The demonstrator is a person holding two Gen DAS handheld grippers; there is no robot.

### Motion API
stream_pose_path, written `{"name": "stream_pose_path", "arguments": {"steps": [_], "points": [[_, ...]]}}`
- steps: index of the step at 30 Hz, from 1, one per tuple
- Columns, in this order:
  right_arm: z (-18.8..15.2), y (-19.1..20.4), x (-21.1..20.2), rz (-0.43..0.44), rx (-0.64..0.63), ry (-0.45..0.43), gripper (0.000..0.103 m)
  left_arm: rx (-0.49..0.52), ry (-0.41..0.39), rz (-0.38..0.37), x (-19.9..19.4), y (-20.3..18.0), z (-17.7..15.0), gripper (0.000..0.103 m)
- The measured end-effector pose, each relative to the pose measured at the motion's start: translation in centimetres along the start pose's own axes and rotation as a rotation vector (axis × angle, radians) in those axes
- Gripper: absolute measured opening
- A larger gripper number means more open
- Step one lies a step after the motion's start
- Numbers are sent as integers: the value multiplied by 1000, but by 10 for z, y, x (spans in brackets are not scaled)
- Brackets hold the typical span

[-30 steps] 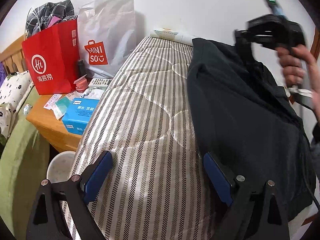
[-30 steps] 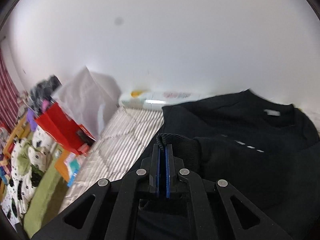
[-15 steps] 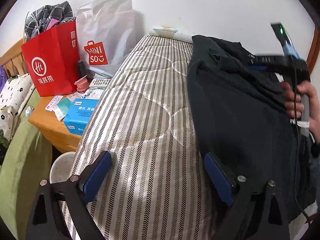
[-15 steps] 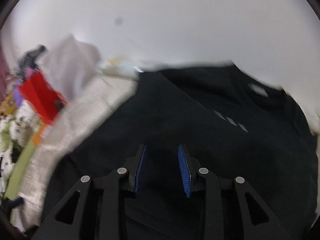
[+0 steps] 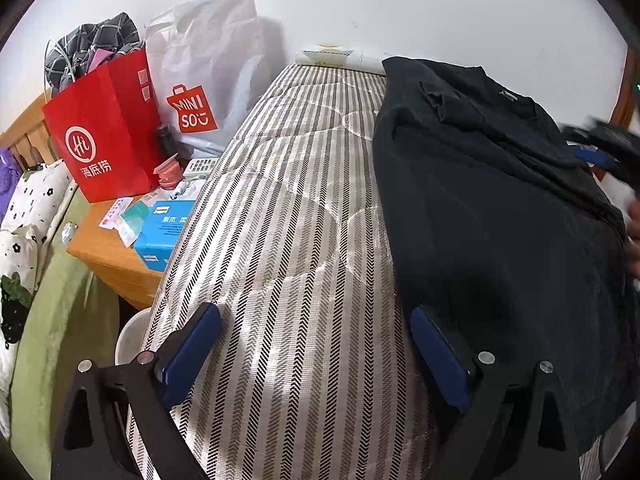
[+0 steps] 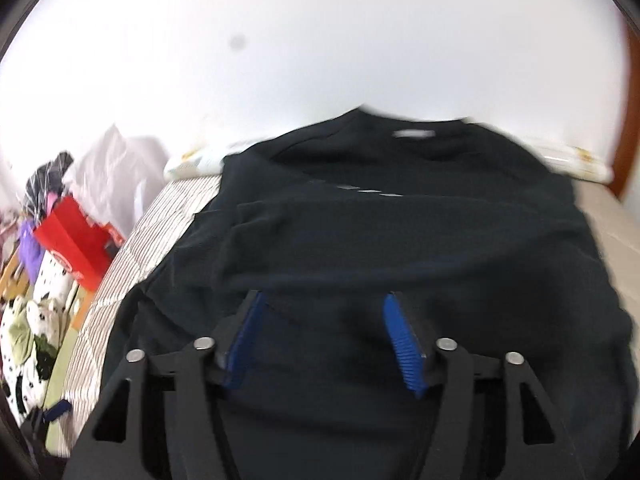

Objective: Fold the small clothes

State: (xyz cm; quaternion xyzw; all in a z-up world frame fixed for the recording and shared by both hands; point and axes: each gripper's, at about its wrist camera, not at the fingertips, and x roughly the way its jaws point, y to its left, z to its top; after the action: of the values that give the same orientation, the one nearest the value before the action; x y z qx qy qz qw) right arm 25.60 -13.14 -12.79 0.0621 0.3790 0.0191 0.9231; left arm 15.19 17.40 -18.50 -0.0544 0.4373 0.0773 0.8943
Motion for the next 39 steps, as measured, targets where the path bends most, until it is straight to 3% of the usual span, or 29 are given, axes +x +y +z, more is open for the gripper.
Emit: {"name": "stream_pose_path", "arguments": {"steps": [3, 6, 9, 12, 16, 20, 22, 25, 29, 30, 32, 33, 35, 39], "points": [[-25, -42, -46, -86, 14, -20, 64, 1, -7, -31, -1, 0, 0, 95], [-51, -88, -88, -257, 22, -39, 64, 28, -16, -133, -8, -3, -5, 95], [-87, -142, -121, -372, 55, 4, 65, 39, -15, -238, -19, -15, -16, 95], [-123, -189, -142, -414, 141, 32, 66, 88, -16, -220, -25, -36, -27, 94], [-168, -233, -159, -347, 259, 79, 66, 108, -19, -177, -34, -51, -39, 91], [-194, -247, -158, -239, 324, 79, 66, 151, -43, -82, -37, -61, -47, 84], [-197, -241, -152, -201, 318, 91, 68, 140, -39, -79, -38, -62, -46, 79], [-192, -228, -143, -238, 268, 84, 69, 112, -39, -57, -40, -62, -45, 69], [-186, -206, -126, -278, 224, 87, 66, 88, -58, -49, -46, -65, -51, 45], [-186, -201, -125, -292, 214, 88, 62, 87, -62, -56, -46, -67, -52, 34], [-182, -193, -124, -260, 197, 86, 37, 73, -70, -62, -47, -69, -53, 22], [-179, -190, -122, -212, 179, 90, 16, 60, -70, -55, -46, -69, -52, 18], [-177, -188, -124, -183, 152, 91, 12, 32, -54, -83, -46, -65, -49, 12], [-179, -202, -138, -110, 166, 70, 10, -55, -13, -145, -53, -53, -46, 10]]}}
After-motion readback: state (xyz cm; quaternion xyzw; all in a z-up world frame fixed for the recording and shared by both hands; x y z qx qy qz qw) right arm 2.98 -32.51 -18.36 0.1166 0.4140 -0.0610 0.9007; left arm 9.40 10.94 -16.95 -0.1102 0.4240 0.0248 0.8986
